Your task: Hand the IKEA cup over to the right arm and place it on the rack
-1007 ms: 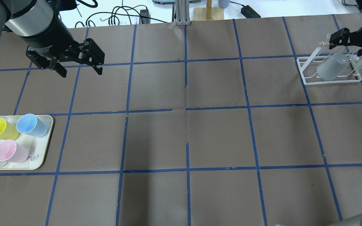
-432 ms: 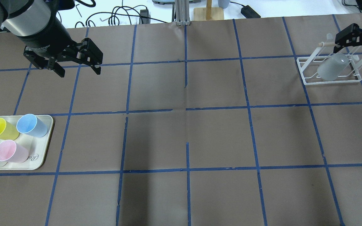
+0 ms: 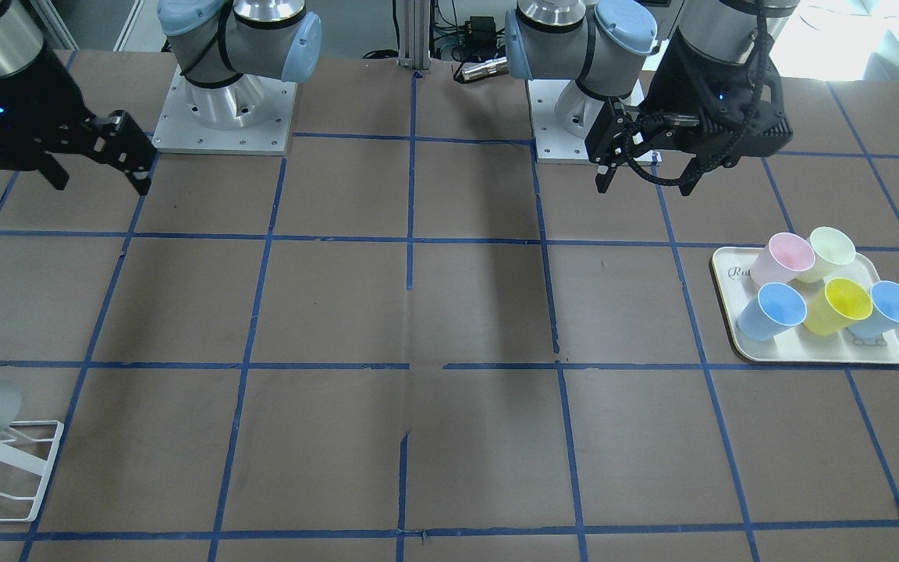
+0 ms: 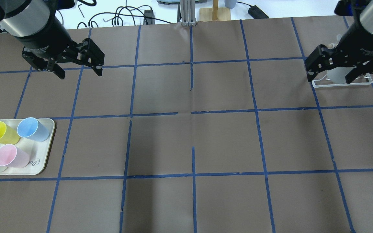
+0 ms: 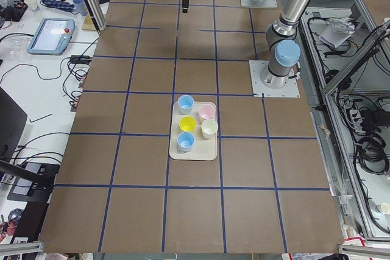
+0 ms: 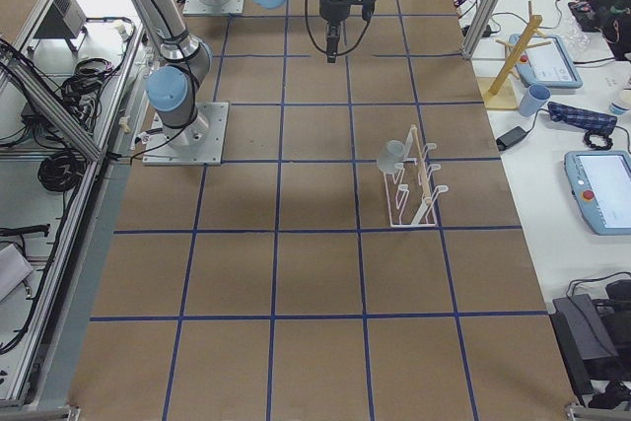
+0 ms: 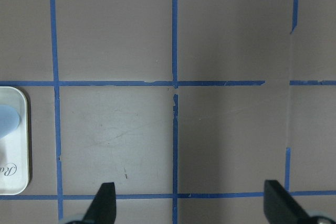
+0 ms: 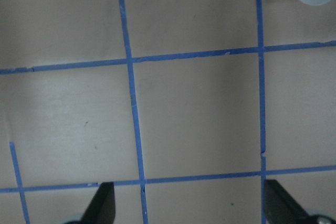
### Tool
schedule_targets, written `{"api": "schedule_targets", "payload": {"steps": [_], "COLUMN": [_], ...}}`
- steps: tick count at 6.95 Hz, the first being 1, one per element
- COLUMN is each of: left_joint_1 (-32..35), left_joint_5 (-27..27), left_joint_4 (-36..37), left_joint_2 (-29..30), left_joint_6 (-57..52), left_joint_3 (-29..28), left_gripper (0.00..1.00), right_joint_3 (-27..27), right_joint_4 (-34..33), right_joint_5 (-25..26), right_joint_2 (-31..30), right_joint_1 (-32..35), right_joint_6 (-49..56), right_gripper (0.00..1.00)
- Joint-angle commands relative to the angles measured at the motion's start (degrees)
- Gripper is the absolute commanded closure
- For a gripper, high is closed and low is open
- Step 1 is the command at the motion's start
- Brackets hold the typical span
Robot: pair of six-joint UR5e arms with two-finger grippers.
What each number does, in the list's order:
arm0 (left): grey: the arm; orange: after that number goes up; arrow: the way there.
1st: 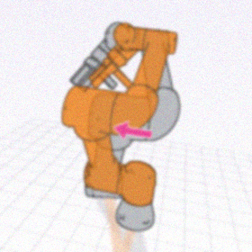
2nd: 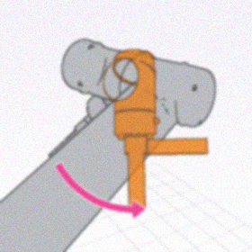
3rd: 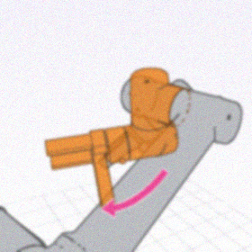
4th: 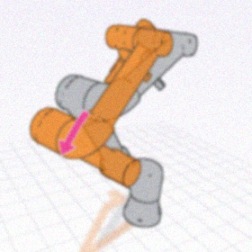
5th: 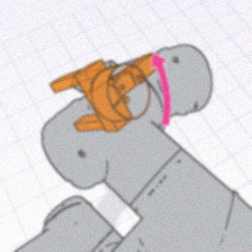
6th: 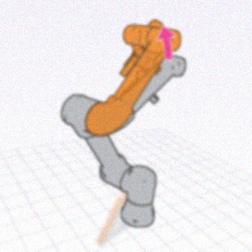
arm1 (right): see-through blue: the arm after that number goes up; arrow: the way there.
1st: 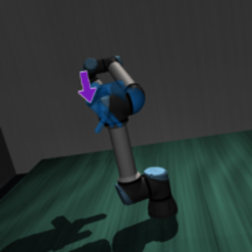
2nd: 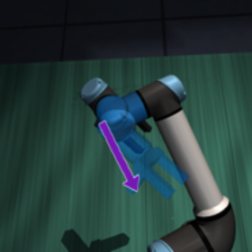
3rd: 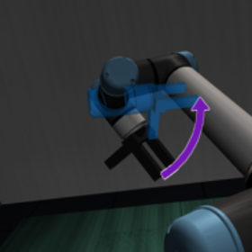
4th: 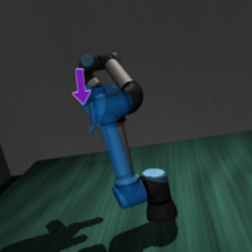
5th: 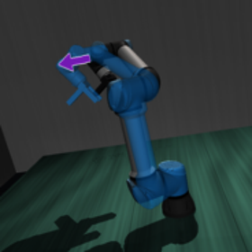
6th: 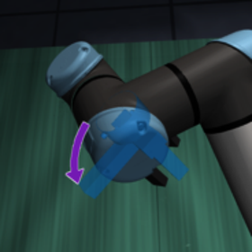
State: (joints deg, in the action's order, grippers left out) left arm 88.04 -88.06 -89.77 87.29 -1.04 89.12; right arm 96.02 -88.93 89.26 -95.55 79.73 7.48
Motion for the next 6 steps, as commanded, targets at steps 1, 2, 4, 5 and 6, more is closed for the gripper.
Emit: {"api": "schedule_targets", "payload": {"steps": [1, 2, 4, 5, 6], "left_joint_1": [-0.1, -0.1, -0.1, -0.1, -0.1], "left_joint_5": [0.1, 0.1, 0.1, 0.1, 0.1], "left_joint_4": [0.0, 0.0, 0.0, 0.1, 0.1], "left_joint_2": [0.1, 0.1, 0.1, 0.1, 0.1], "left_joint_6": [0.1, 0.1, 0.1, 0.1, 0.1], "left_joint_3": [-0.3, -0.2, -0.2, -0.2, -0.2], "left_gripper": [0.0, 0.0, 0.0, 0.0, 0.0], "right_joint_3": [-2.0, -3.7, -4.3, -3.7, -3.6], "right_joint_4": [8.0, 11.7, 12.0, 12.2, 12.2], "right_joint_5": [-0.1, -0.2, -2.1, -2.2, -2.2], "right_joint_2": [-1.6, -1.9, -1.9, -2.2, -2.3], "right_joint_1": [3.6, 3.9, 8.2, 8.4, 8.5], "right_joint_6": [0.0, 0.0, 0.0, 0.2, 0.1], "right_gripper": [0.0, 0.0, 0.0, 0.0, 0.0]}}
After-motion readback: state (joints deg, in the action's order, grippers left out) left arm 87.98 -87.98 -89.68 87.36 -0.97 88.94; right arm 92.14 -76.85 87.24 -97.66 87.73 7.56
